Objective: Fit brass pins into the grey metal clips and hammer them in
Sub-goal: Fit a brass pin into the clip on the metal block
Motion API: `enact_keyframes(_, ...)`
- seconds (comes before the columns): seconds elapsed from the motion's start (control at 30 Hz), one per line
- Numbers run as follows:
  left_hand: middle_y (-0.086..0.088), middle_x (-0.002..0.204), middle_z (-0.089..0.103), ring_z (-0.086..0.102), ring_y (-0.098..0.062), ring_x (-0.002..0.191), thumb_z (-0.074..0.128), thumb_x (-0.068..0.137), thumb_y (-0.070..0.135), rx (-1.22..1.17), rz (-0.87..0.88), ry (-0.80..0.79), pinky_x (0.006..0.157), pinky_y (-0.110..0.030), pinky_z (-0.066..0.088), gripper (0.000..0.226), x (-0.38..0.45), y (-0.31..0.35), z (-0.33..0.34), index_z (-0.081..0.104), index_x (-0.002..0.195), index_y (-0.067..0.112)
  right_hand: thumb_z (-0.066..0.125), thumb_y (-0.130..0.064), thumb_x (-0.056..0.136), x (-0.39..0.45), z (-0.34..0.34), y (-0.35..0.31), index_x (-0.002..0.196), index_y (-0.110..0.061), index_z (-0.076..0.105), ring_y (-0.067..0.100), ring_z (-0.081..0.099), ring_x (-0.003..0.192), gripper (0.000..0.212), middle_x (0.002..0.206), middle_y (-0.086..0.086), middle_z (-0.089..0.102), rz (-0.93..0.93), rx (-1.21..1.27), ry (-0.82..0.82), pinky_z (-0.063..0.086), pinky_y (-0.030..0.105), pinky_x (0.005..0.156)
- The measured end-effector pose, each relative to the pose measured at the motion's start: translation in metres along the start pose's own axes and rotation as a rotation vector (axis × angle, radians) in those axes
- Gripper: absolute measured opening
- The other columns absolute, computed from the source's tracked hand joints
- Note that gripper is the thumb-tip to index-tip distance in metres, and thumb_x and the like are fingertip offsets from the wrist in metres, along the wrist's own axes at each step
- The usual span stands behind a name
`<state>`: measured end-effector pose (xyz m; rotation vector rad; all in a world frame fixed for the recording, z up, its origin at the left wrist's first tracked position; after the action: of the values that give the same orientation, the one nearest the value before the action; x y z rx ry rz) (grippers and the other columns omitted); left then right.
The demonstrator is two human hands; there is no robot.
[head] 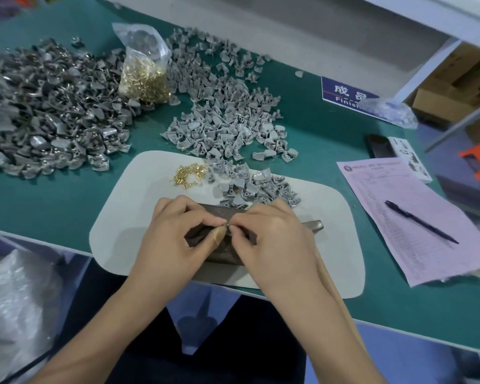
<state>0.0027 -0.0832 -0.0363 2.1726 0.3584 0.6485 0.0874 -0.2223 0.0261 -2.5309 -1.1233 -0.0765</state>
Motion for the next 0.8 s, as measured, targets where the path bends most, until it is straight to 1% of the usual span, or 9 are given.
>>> enact_keyframes(0.13, 0.017, 0.091, 0.056, 0.047, -0.014, 0.098, 0.075, 0.086, 0.043, -0.009, 0.001, 0.041, 0.082, -0.010, 0.034, 0.014, 0.000, 0.001, 0.003, 0.076, 0.095, 0.032, 0.061, -0.029, 0.091, 0.008, -0.006, -0.009, 0.076, -0.023, 0.067, 0.020, 0.052, 0.091, 0.017, 0.079, -0.007, 0.058, -0.035, -0.083, -0.051, 0.037, 0.031, 0.060)
enact_keyframes(0.37, 0.020, 0.093, 0.054, 0.047, -0.013, 0.100, 0.067, 0.086, 0.048, 0.006, -0.006, 0.026, 0.084, -0.013, 0.035, 0.022, -0.001, 0.001, 0.001, 0.077, 0.100, 0.035, 0.059, -0.028, 0.093, 0.009, -0.007, 0.000, 0.081, -0.022, 0.069, 0.020, 0.054, 0.089, 0.016, 0.076, -0.006, 0.051, 0.022, 0.046, -0.148, 0.050, 0.039, 0.072)
enact_keyframes(0.47, 0.019, 0.091, 0.055, 0.047, -0.013, 0.098, 0.073, 0.086, 0.042, 0.050, -0.011, 0.012, 0.081, -0.021, 0.042, 0.014, 0.000, 0.005, -0.001, 0.076, 0.099, 0.037, 0.064, -0.027, 0.089, 0.010, -0.005, 0.004, 0.079, -0.025, 0.070, 0.019, 0.054, 0.082, 0.012, 0.070, -0.007, 0.051, 0.043, 0.094, -0.102, 0.051, 0.039, 0.070)
enact_keyframes(0.57, 0.019, 0.091, 0.056, 0.048, -0.013, 0.095, 0.076, 0.084, 0.036, 0.120, -0.016, -0.012, 0.076, -0.032, 0.047, 0.013, 0.002, 0.009, -0.005, 0.075, 0.097, 0.038, 0.070, -0.026, 0.088, 0.006, -0.001, 0.009, 0.084, -0.029, 0.074, 0.011, 0.055, 0.077, 0.007, 0.075, -0.011, 0.060, 0.061, 0.186, -0.088, 0.052, 0.038, 0.070)
enact_keyframes(0.6, 0.019, 0.090, 0.056, 0.048, -0.013, 0.095, 0.075, 0.084, 0.037, 0.145, -0.012, -0.021, 0.076, -0.034, 0.047, 0.012, 0.002, 0.011, -0.006, 0.075, 0.096, 0.038, 0.073, -0.026, 0.088, 0.002, 0.000, 0.015, 0.089, -0.030, 0.077, 0.007, 0.055, 0.075, 0.006, 0.080, -0.013, 0.065, 0.102, 0.273, -0.055, 0.053, 0.036, 0.073)
enact_keyframes(0.67, 0.018, 0.090, 0.056, 0.049, -0.015, 0.095, 0.073, 0.086, 0.038, 0.202, 0.008, -0.030, 0.078, -0.038, 0.044, 0.009, 0.001, 0.014, -0.007, 0.074, 0.095, 0.036, 0.074, -0.033, 0.089, -0.013, -0.003, 0.035, 0.096, -0.030, 0.078, 0.006, 0.061, 0.078, 0.008, 0.088, -0.013, 0.071, 0.303, 0.419, 0.086, 0.053, 0.034, 0.075)
enact_keyframes(0.7, 0.018, 0.091, 0.055, 0.049, -0.016, 0.095, 0.073, 0.087, 0.037, 0.228, 0.019, -0.031, 0.079, -0.038, 0.042, 0.009, 0.000, 0.016, -0.007, 0.073, 0.095, 0.035, 0.070, -0.040, 0.091, -0.022, -0.005, 0.049, 0.096, -0.031, 0.075, 0.011, 0.064, 0.083, 0.012, 0.090, -0.012, 0.071, 0.425, 0.366, 0.155, 0.052, 0.035, 0.074)
enact_keyframes(0.73, 0.017, 0.091, 0.055, 0.050, -0.016, 0.095, 0.072, 0.088, 0.037, 0.252, 0.031, -0.031, 0.079, -0.038, 0.040, 0.008, -0.001, 0.017, -0.008, 0.073, 0.095, 0.035, 0.065, -0.048, 0.091, -0.031, -0.008, 0.063, 0.096, -0.032, 0.071, 0.017, 0.064, 0.089, 0.018, 0.092, -0.011, 0.069, 0.536, 0.191, 0.175, 0.050, 0.036, 0.071)
enact_keyframes(0.8, 0.017, 0.090, 0.055, 0.050, -0.017, 0.095, 0.072, 0.088, 0.036, 0.286, 0.046, -0.034, 0.079, -0.036, 0.037, 0.008, -0.001, 0.019, -0.008, 0.074, 0.096, 0.034, 0.059, -0.061, 0.090, -0.053, -0.010, 0.087, 0.102, -0.032, 0.061, 0.025, 0.058, 0.101, 0.031, 0.100, -0.006, 0.063, 0.708, -0.131, 0.022, 0.044, 0.037, 0.069)
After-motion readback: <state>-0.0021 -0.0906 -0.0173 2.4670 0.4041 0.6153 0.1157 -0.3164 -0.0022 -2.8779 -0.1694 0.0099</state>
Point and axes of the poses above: each hand's wrist, its own x-axis towards the middle knuckle, its own z-axis out of the palm, y = z × x, the point moved 2 cm from there along x, towards the middle knuckle
